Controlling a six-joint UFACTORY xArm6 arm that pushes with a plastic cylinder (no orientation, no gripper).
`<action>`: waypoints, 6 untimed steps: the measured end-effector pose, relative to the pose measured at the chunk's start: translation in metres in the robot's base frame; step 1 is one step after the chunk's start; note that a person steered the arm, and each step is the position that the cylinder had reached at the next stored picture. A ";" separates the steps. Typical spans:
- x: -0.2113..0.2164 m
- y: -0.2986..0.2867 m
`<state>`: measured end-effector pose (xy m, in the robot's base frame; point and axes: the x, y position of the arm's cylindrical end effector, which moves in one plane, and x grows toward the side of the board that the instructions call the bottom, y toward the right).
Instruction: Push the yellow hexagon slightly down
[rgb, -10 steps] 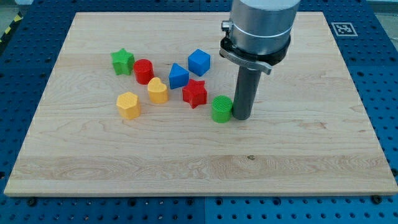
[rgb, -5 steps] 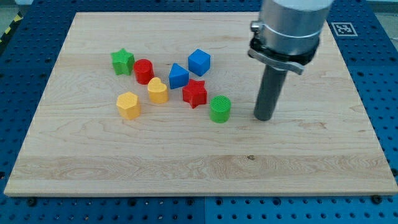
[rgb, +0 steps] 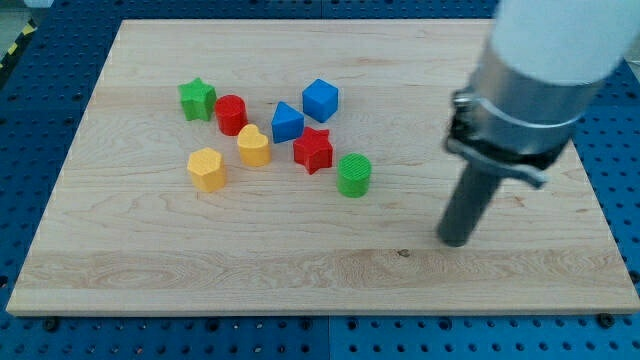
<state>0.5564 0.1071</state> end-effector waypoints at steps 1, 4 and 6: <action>0.000 -0.087; -0.066 -0.319; -0.091 -0.333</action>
<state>0.4650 -0.2256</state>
